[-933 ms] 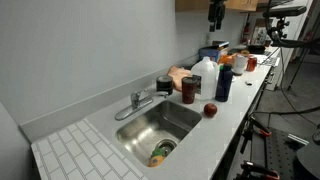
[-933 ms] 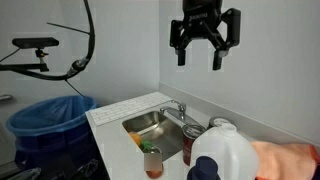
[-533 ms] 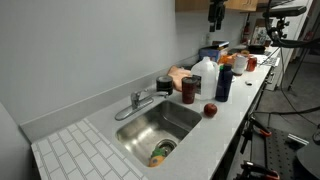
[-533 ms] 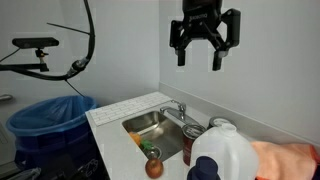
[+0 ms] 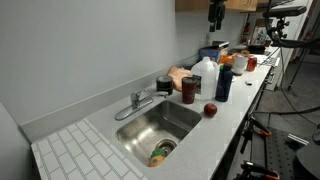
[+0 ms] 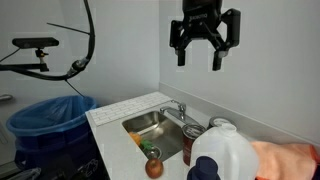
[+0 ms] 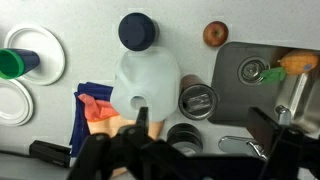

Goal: Push the faucet to the center of the sink then lift the faucet handle.

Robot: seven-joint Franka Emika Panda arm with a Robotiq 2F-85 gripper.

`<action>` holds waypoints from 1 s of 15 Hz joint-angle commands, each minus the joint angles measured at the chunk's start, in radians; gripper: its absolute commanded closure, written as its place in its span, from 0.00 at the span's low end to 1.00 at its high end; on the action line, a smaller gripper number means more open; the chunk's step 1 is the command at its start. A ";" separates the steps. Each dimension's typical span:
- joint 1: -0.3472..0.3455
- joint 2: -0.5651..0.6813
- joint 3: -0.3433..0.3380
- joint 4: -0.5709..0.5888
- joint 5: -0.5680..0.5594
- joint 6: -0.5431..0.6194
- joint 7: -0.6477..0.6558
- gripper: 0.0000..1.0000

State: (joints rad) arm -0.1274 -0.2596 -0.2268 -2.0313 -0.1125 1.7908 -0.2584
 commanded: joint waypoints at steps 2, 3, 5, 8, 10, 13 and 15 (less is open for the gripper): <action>-0.004 0.006 0.005 0.000 0.012 -0.002 -0.028 0.00; 0.003 0.022 0.011 0.017 0.015 -0.025 -0.034 0.00; 0.016 0.032 0.032 0.017 0.013 -0.032 -0.034 0.00; 0.037 0.058 0.068 0.018 0.014 -0.028 -0.032 0.00; 0.053 0.077 0.091 0.015 0.026 -0.018 -0.039 0.00; 0.079 0.107 0.124 0.012 0.044 0.006 -0.048 0.00; 0.095 0.133 0.142 0.014 0.059 0.023 -0.060 0.00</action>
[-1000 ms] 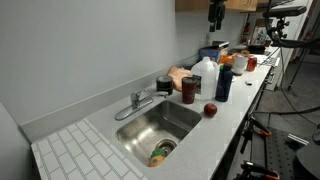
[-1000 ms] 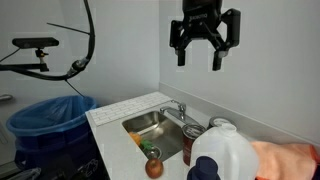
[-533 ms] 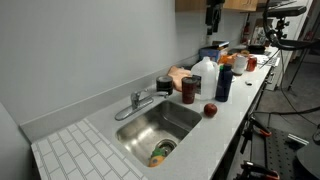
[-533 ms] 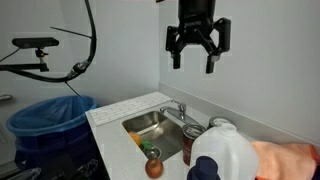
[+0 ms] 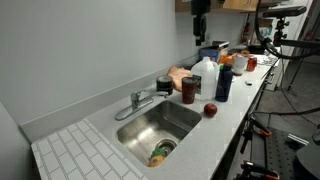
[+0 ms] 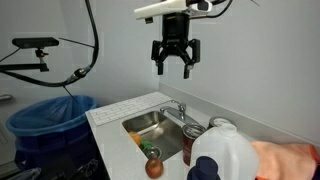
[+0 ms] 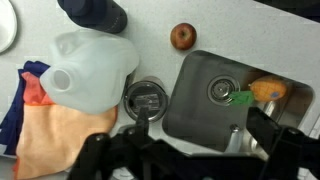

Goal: Push the faucet to the center of the sink then lift the faucet handle.

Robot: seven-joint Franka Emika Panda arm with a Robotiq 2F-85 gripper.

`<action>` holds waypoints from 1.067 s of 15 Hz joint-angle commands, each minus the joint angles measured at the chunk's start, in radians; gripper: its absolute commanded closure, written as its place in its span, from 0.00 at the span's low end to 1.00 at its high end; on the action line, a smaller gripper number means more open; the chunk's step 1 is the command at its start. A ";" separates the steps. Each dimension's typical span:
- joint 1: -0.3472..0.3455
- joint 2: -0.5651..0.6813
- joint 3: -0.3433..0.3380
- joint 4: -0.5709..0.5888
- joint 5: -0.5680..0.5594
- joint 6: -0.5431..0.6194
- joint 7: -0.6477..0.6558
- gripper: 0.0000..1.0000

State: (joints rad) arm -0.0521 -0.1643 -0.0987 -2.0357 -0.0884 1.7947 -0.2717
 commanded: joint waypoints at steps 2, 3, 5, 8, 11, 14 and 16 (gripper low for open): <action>0.032 0.072 0.030 0.020 0.044 0.055 -0.057 0.00; 0.038 0.091 0.037 0.022 0.054 0.077 -0.063 0.00; 0.044 0.137 0.052 0.027 0.067 0.138 -0.064 0.00; 0.047 0.205 0.072 0.038 0.066 0.241 -0.056 0.00; 0.038 0.281 0.077 0.045 0.053 0.357 -0.035 0.00; 0.036 0.271 0.081 0.015 0.042 0.370 -0.028 0.00; 0.036 0.288 0.081 0.020 0.042 0.383 -0.027 0.00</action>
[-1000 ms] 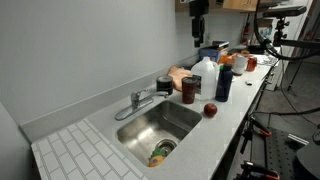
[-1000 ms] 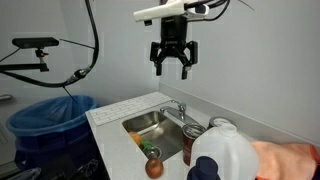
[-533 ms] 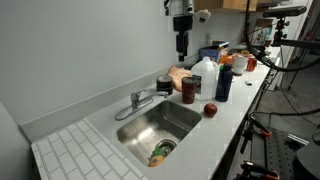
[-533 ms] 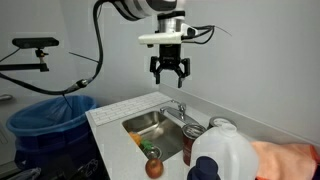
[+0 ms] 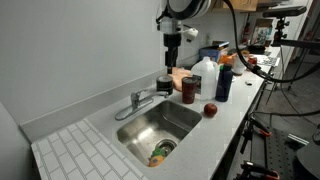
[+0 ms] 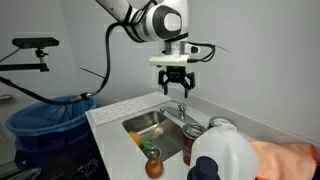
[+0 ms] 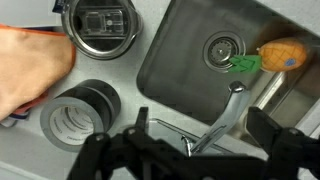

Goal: Push the faucet to the center of the sink then lift the faucet handle.

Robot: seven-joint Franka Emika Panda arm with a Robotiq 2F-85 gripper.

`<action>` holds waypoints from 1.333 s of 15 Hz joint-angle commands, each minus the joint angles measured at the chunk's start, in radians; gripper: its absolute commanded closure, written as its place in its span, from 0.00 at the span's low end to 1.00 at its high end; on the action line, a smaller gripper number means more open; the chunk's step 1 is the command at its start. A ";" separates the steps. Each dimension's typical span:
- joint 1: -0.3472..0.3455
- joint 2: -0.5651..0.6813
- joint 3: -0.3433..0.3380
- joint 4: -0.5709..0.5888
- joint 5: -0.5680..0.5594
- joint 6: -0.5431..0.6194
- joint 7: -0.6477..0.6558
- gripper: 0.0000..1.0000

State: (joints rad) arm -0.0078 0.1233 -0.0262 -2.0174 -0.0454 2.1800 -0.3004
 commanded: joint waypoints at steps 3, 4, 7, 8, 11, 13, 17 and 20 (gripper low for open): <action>-0.008 -0.001 0.009 0.008 -0.001 -0.002 0.001 0.00; -0.008 0.023 0.008 0.019 0.000 0.023 0.015 0.00; -0.006 0.075 0.011 0.042 0.004 0.069 0.035 0.00; -0.005 0.093 0.012 0.047 0.000 0.092 0.042 0.00; 0.000 0.159 0.010 0.065 -0.034 0.175 0.070 0.00; 0.000 0.202 0.007 0.088 -0.050 0.197 0.083 0.00; 0.001 0.268 0.005 0.106 -0.077 0.228 0.096 0.00; -0.004 0.294 0.005 0.105 -0.078 0.225 0.095 0.00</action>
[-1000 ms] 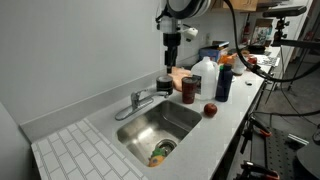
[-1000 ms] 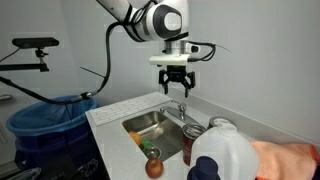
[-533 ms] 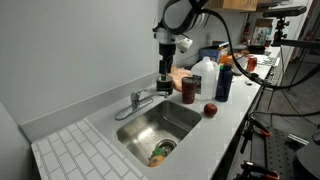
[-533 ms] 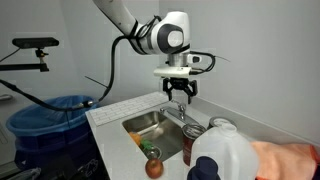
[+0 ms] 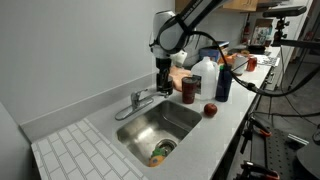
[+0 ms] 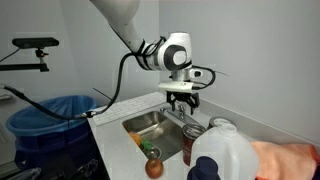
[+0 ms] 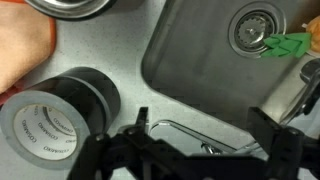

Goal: Push the faucet to the center of the sink then lift the faucet handle.

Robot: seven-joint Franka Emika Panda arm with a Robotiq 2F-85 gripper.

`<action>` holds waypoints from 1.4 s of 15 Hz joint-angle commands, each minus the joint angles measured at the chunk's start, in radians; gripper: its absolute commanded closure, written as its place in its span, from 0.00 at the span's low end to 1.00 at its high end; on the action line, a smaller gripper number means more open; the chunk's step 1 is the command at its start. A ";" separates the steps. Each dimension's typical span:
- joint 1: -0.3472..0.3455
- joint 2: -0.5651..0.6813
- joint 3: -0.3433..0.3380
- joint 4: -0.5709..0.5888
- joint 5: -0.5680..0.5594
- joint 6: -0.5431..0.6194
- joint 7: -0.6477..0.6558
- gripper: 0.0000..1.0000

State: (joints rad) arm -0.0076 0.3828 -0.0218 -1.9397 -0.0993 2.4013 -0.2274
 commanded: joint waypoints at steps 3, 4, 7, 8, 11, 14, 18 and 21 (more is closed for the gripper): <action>-0.014 0.030 0.011 0.012 -0.004 -0.011 0.001 0.00; -0.018 0.026 0.016 0.005 0.006 -0.019 -0.006 0.00; -0.021 0.010 0.027 -0.011 0.020 -0.041 -0.021 0.00; -0.021 0.004 0.032 -0.016 0.026 -0.051 -0.027 0.00; -0.022 -0.015 0.051 -0.031 0.042 -0.079 -0.047 0.00; -0.018 -0.034 0.065 -0.044 0.047 -0.097 -0.068 0.00; -0.010 -0.053 0.093 -0.057 0.059 -0.105 -0.084 0.00; -0.007 -0.060 0.106 -0.066 0.064 -0.104 -0.082 0.00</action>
State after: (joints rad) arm -0.0153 0.3636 0.0540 -1.9667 -0.0796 2.3166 -0.2728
